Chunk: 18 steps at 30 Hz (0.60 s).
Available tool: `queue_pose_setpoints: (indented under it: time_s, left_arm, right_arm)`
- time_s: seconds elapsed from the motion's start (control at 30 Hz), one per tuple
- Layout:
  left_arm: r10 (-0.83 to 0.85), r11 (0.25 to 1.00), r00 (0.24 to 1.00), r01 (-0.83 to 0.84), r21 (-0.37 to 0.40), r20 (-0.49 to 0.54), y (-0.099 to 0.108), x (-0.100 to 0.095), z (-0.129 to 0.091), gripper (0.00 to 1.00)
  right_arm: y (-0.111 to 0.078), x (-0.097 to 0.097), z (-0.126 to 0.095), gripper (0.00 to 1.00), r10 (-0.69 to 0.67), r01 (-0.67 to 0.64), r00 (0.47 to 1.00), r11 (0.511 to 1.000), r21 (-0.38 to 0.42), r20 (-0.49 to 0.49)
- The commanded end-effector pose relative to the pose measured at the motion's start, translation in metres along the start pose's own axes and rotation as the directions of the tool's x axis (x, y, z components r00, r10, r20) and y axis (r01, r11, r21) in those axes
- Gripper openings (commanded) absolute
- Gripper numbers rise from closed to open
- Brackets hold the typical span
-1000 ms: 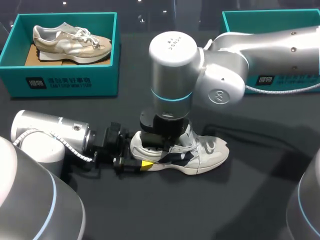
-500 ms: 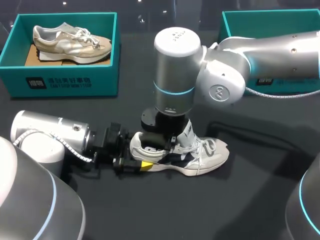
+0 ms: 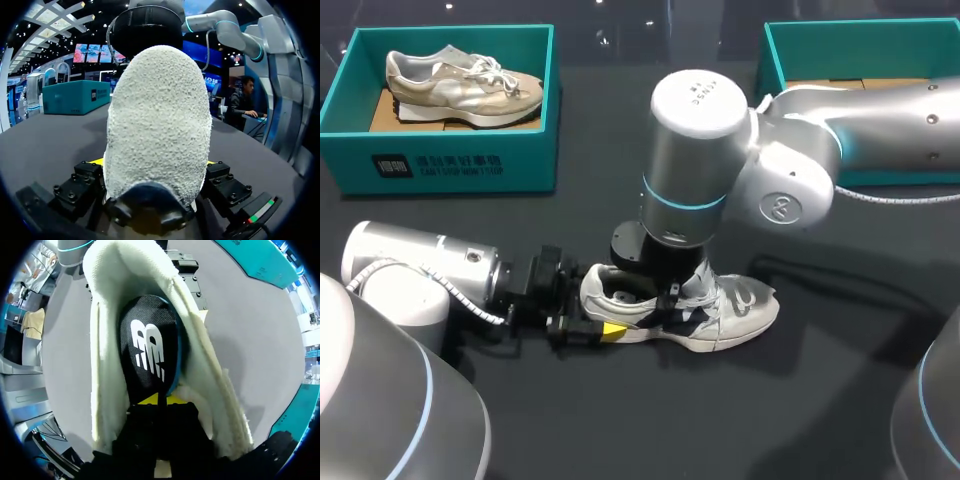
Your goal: Take the shoe out of the shoebox, open the shoe tongue, remove and reinsert the insole, then place the shoe into the shoebox
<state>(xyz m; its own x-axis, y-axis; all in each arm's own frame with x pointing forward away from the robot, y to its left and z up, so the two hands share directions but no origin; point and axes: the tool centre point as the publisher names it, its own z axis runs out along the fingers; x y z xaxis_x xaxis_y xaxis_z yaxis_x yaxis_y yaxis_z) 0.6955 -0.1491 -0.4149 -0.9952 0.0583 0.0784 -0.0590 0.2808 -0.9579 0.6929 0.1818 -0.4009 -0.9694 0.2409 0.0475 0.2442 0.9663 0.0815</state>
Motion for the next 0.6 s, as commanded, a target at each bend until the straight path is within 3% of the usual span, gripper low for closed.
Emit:
queue_pose_setpoints:
  time_s: [0.03, 0.27, 0.6]
  left_arm:
    - [-0.002, 1.0, 1.0, 0.002, -0.001, 0.001, 0.003, 0.0, 0.0, 0.0]
    - [-0.002, 1.0, 1.0, 0.002, -0.001, 0.001, 0.003, 0.0, 0.0, 0.0]
    - [-0.002, 1.0, 1.0, 0.002, -0.001, 0.001, 0.003, 0.0, 0.0, 0.0]
  right_arm:
    - [-0.023, 0.01, -0.018, 0.0, -0.005, 0.007, 0.999, 0.997, -0.073, 0.036]
    - [-0.027, 0.004, -0.031, 0.0, -0.035, 0.042, 0.998, 0.991, -0.13, 0.054]
    - [-0.036, -0.009, -0.032, 0.0, -0.085, 0.09, 0.996, 0.969, -0.231, 0.031]
